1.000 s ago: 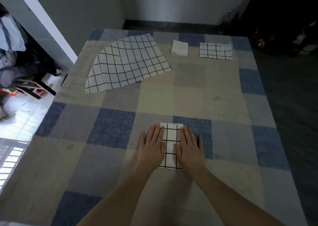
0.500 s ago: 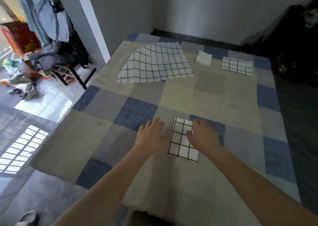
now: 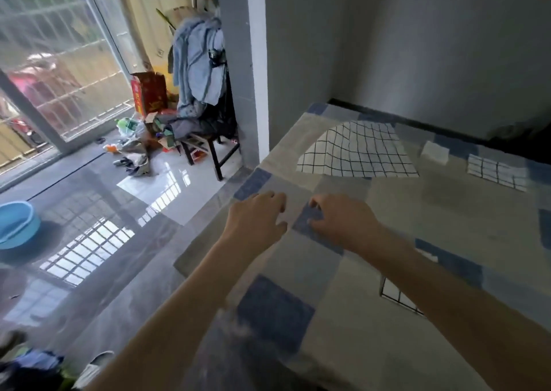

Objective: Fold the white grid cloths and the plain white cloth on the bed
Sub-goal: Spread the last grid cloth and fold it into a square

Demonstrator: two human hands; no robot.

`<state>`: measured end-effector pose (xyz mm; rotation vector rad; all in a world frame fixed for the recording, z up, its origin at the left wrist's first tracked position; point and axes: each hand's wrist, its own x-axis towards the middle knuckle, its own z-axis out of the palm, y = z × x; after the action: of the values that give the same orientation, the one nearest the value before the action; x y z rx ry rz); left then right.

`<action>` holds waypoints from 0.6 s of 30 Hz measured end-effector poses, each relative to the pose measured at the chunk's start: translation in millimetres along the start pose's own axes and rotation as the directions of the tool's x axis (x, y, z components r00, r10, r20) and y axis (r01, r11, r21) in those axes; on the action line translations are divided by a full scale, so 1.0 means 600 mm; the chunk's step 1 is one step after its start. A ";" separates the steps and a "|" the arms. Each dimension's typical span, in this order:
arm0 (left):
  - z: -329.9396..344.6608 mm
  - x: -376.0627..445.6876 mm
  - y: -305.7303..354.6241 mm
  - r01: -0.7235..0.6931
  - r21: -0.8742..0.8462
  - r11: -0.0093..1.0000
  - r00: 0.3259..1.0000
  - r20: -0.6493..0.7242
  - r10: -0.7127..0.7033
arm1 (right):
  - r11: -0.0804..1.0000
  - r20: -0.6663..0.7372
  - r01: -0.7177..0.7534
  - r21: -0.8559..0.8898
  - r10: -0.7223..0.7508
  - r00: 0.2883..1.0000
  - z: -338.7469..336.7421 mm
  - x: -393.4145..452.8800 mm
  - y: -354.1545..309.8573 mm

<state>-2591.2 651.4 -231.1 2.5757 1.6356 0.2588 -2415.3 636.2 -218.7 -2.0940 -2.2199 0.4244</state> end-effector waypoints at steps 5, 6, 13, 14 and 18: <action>-0.085 -0.114 -0.174 0.014 0.178 0.984 0.999 -0.046 -0.006 | 0.988 0.012 0.151 -0.009 -0.151 0.988 0.025 0.019 -0.204; -0.098 -0.135 -0.211 0.029 0.201 0.979 0.999 -0.048 -0.019 | 0.985 0.006 0.173 -0.001 -0.173 0.985 0.034 0.026 -0.243; -0.161 -0.261 -0.427 0.139 0.233 0.963 0.990 -0.038 -0.133 | 0.965 -0.034 0.254 0.070 -0.252 0.967 0.098 0.071 -0.488; -0.165 -0.271 -0.451 0.140 0.242 0.960 0.990 -0.031 -0.136 | 0.964 -0.029 0.253 0.076 -0.252 0.967 0.105 0.078 -0.514; -0.171 -0.281 -0.533 0.160 0.244 0.957 0.987 -0.012 -0.162 | 0.964 -0.039 0.259 0.064 -0.257 0.966 0.125 0.120 -0.583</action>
<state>-2965.2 633.4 -197.1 2.5827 1.9745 0.0364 -2777.2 681.5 -217.5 -1.7340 -2.3799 0.4385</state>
